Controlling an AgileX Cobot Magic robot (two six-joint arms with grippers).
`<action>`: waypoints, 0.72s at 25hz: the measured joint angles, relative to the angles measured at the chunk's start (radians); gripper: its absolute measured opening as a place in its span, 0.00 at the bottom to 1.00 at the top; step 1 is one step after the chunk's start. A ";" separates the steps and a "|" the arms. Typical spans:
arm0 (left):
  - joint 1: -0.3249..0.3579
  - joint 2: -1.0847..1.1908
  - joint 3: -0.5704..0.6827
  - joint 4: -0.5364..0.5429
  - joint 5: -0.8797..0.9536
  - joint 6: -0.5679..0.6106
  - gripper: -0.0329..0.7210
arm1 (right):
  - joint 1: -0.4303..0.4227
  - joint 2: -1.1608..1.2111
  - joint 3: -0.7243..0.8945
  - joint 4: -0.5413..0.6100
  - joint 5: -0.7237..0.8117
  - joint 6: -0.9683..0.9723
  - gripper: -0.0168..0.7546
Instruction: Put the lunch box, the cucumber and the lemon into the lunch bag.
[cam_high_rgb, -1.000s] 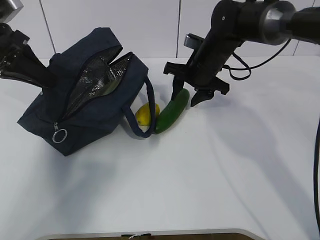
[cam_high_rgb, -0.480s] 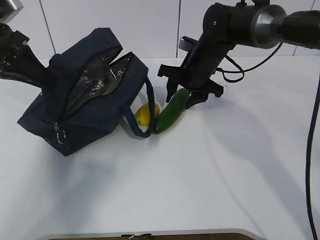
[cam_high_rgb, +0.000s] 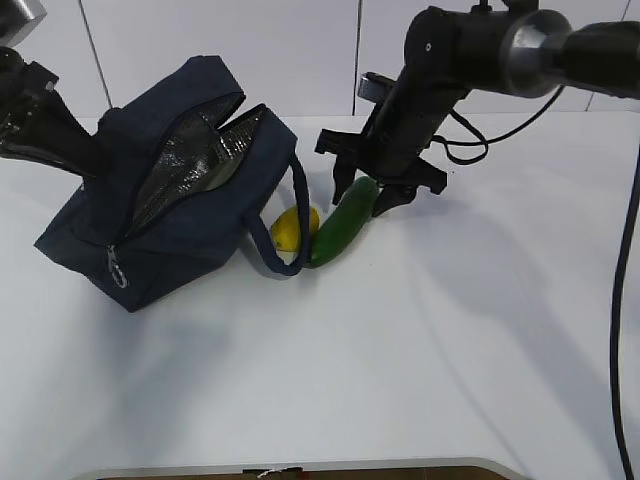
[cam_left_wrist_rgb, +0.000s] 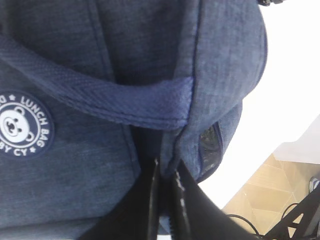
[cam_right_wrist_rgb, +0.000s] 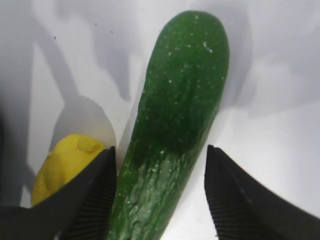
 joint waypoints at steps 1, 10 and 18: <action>0.000 0.000 0.000 0.000 0.000 0.000 0.03 | 0.002 0.000 0.000 0.000 -0.002 0.003 0.61; 0.000 0.000 0.000 0.000 0.000 0.000 0.03 | 0.008 0.004 0.000 -0.025 -0.004 0.026 0.61; 0.000 0.000 0.000 0.002 0.000 -0.002 0.03 | 0.033 0.022 0.000 -0.040 -0.019 0.030 0.61</action>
